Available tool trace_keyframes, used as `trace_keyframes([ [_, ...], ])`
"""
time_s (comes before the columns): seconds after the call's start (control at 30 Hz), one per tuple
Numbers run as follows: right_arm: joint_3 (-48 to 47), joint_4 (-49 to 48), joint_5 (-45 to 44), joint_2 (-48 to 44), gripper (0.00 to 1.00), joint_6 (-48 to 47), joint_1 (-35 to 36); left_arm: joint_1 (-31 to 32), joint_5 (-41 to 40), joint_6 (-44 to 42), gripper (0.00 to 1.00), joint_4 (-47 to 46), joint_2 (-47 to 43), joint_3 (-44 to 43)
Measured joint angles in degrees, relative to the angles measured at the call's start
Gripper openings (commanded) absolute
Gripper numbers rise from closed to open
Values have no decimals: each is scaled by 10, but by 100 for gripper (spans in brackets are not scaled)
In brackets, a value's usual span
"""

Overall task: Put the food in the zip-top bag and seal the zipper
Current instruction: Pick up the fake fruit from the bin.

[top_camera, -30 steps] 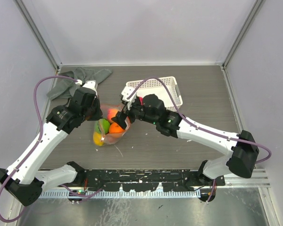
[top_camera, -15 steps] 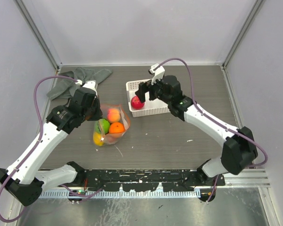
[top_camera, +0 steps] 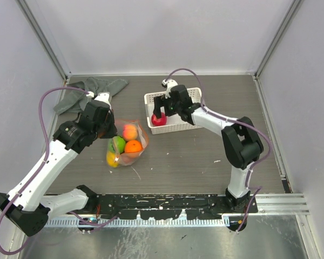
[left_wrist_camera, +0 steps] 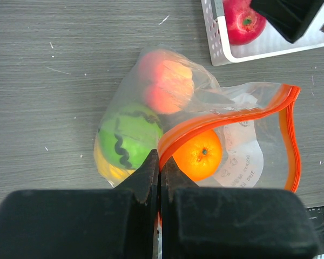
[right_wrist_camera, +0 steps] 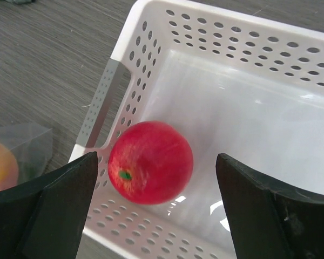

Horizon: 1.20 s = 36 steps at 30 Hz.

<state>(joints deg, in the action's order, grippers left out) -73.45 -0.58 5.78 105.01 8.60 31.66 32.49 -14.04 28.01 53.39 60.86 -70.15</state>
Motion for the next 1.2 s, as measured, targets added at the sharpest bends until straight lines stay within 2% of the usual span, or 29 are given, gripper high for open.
trace_keyframes([
  [0.23, -45, 14, 25, 77, 93, 8, 0, 0, -1, -2, 0, 0, 0, 2],
  [0.47, -63, 24, 36, 116, 92, 11, 0, 0, -1, -2, 0, -1, 0, 3],
  [0.67, -68, 21, 40, 121, 79, 11, -1, 0, -1, -3, 0, -1, 0, 3],
  [0.73, -68, 21, 40, 121, 69, 11, -1, 0, -1, -3, 0, -1, 0, 3],
  [0.83, -68, 21, 40, 121, 61, 11, -1, 0, -1, -2, 0, -1, 0, 3],
  [1.0, -53, 25, 39, 106, 56, 9, -1, 0, -1, -2, 0, -1, 0, 3],
  [1.2, -20, 37, 35, 38, 53, 8, -1, 0, -1, -2, 0, -1, 0, 3],
])
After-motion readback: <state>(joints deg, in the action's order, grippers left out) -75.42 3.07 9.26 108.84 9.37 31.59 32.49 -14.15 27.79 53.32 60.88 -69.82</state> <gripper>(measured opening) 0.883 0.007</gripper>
